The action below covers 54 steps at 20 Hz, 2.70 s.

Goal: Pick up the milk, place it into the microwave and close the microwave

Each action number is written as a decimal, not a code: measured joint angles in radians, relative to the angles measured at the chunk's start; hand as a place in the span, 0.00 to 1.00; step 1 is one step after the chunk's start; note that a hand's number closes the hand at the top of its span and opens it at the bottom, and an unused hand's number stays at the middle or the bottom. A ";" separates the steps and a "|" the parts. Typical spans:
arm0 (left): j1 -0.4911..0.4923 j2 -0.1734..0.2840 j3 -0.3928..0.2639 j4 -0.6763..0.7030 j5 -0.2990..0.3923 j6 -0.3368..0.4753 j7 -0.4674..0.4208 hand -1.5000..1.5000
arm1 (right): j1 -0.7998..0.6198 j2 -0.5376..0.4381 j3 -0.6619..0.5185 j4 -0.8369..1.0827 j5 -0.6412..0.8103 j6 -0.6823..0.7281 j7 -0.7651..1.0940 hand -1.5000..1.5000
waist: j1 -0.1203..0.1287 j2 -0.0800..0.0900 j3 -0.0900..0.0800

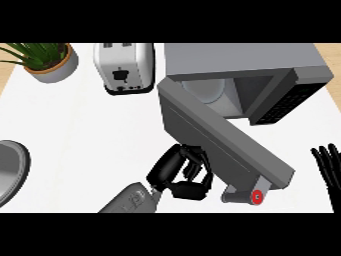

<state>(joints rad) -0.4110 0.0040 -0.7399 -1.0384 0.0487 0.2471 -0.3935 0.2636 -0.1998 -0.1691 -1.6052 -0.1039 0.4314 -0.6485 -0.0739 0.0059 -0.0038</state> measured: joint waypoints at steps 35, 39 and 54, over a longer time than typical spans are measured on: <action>-0.385 -0.005 -0.137 0.141 0.707 0.532 -0.067 0.00 | -0.187 -0.290 -0.160 -0.352 -0.101 0.059 0.242 1.00 | -0.184 0.047 -0.003; -0.385 -0.005 -0.139 0.127 0.753 0.548 -0.096 0.00 | -0.229 -0.325 -0.186 -0.358 -0.059 0.036 0.245 1.00 | -0.184 0.056 -0.003; -0.405 -0.005 -0.156 0.127 0.865 0.563 -0.181 0.00 | -0.342 -0.381 -0.204 -0.312 -0.009 0.005 0.256 1.00 | -0.178 0.074 0.001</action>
<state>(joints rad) -0.8162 -0.0005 -0.8955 -0.9114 0.9141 0.8105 -0.5748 -0.0783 -0.5804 -0.3736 -1.9167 -0.1132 0.4361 -0.3924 -0.2514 0.0802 -0.0026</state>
